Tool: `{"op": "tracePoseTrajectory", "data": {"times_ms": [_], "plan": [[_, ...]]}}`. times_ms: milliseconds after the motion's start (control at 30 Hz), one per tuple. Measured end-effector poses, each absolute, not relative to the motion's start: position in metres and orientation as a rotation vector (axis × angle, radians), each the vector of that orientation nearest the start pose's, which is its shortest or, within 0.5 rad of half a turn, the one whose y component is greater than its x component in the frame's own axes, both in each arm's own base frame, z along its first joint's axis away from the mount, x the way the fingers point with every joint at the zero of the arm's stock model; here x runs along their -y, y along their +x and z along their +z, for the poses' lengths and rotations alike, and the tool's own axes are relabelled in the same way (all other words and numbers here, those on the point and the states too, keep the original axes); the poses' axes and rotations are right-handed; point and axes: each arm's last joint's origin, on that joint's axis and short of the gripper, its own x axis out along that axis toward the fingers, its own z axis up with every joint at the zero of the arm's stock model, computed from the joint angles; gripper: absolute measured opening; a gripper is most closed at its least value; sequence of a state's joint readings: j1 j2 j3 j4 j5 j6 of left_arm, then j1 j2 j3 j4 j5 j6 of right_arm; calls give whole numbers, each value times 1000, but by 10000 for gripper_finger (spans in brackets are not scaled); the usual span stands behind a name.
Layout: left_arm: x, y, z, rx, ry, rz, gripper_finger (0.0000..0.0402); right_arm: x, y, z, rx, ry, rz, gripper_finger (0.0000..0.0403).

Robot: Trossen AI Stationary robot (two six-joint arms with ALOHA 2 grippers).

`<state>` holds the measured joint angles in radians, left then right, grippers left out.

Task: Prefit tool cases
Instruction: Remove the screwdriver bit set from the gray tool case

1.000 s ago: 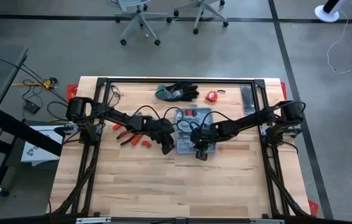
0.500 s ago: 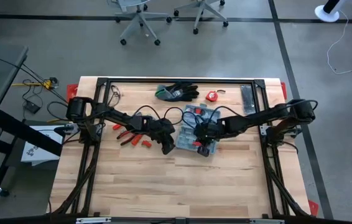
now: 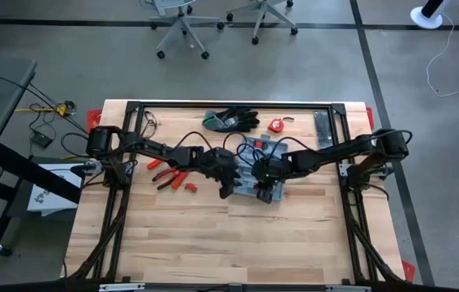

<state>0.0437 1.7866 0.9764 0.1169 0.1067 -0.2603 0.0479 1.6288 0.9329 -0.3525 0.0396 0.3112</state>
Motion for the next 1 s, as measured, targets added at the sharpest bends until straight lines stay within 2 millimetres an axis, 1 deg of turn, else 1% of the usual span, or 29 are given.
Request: {"op": "tracePoseTrajectory", "data": {"times_ms": [100, 200, 300, 367, 433, 567, 633, 667, 767, 800, 933, 1000], "plan": [[-21, 361, 161, -720, -266, 59, 149, -14, 311, 168, -1053, 220, -152, 161], [-28, 361, 157, -734, -253, 62, 149, -14, 313, 160, -1076, 217, -151, 164], [-33, 363, 147, -746, -280, 41, 149, -14, 315, 149, -1111, 231, -154, 165], [-34, 366, 141, -754, -294, 22, 149, -15, 316, 142, -1134, 238, -144, 165], [-32, 371, 138, -759, -276, 2, 149, -15, 318, 137, -1149, 243, -139, 165], [-27, 384, 140, -738, -235, -32, 149, -16, 320, 129, -1168, 252, -142, 165], [-27, 388, 135, -754, -241, -29, 149, -16, 319, 126, -1185, 256, -171, 155], [-28, 389, 132, -765, -246, -26, 149, -16, 319, 126, -1190, 257, -174, 144], [-27, 392, 120, -802, -283, -23, 149, -17, 318, 126, -1202, 249, -175, 85], [-26, 393, 117, -807, -297, -29, 149, -18, 318, 125, -1202, 243, -172, 71], [-22, 394, 108, -839, -326, -33, 149, -22, 318, 125, -1201, 244, -175, 70], [-18, 393, 106, -853, -325, -38, 149, -24, 317, 128, -1191, 260, -175, 70]]}}
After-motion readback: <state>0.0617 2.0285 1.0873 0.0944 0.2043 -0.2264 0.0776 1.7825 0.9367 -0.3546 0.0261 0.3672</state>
